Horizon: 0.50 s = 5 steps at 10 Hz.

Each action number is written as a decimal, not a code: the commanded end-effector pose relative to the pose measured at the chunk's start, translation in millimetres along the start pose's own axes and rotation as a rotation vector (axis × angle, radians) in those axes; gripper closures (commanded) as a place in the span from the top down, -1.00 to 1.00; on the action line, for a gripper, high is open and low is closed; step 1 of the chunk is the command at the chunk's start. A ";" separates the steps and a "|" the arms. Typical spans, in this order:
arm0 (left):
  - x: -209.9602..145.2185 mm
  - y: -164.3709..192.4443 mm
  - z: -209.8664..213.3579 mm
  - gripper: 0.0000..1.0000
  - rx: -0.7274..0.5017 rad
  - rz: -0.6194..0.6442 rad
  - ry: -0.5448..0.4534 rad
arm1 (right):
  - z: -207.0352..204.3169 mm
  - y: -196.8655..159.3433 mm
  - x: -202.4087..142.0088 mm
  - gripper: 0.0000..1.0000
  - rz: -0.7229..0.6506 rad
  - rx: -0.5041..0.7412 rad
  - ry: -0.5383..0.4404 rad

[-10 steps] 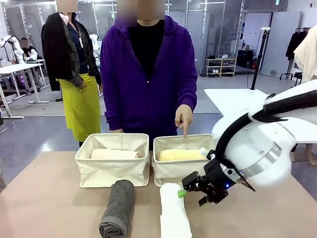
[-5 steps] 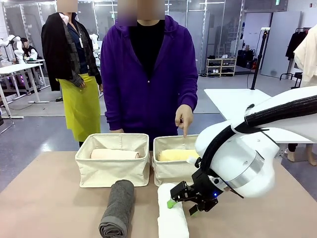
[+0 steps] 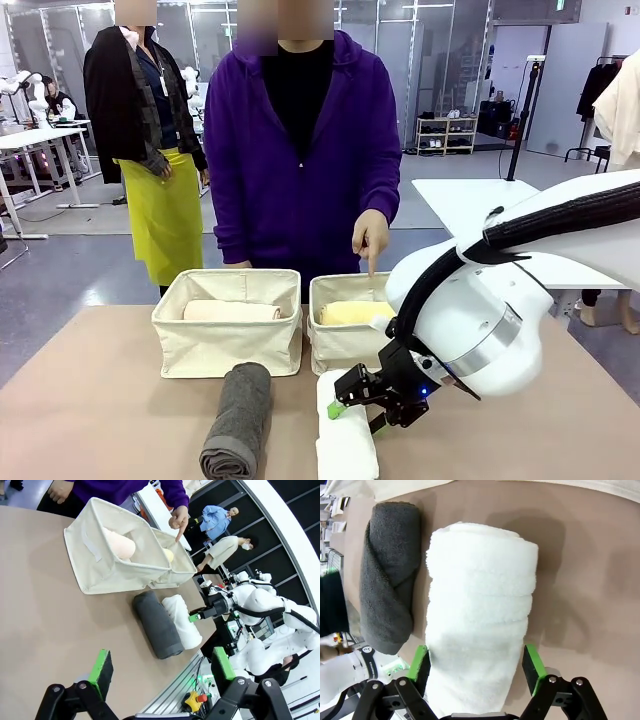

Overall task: Divide the towels into two baskets.
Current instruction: Pick up one hotel-folded towel from the bottom of the table and place it in the Fabric basket indicated by the person.

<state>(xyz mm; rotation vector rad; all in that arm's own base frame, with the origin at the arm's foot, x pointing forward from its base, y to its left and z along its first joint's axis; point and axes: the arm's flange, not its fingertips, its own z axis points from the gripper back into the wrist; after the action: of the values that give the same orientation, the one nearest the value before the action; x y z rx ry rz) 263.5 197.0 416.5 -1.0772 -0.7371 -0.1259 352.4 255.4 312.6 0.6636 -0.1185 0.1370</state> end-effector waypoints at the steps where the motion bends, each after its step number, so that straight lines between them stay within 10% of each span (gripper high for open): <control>1: -1.6 -4.2 2.2 1.00 -0.012 -0.002 -0.005 | -19.9 6.0 -0.6 0.63 0.028 0.021 0.000; 5: -1.6 -4.2 2.2 1.00 -0.012 -0.002 -0.005 | -21.1 6.0 0.2 -0.14 0.031 0.040 0.016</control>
<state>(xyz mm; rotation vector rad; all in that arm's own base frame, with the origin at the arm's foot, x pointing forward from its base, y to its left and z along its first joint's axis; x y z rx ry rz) 263.5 197.0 416.5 -1.0774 -0.7371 -0.1260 356.1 269.6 309.6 0.6742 -0.1051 0.1605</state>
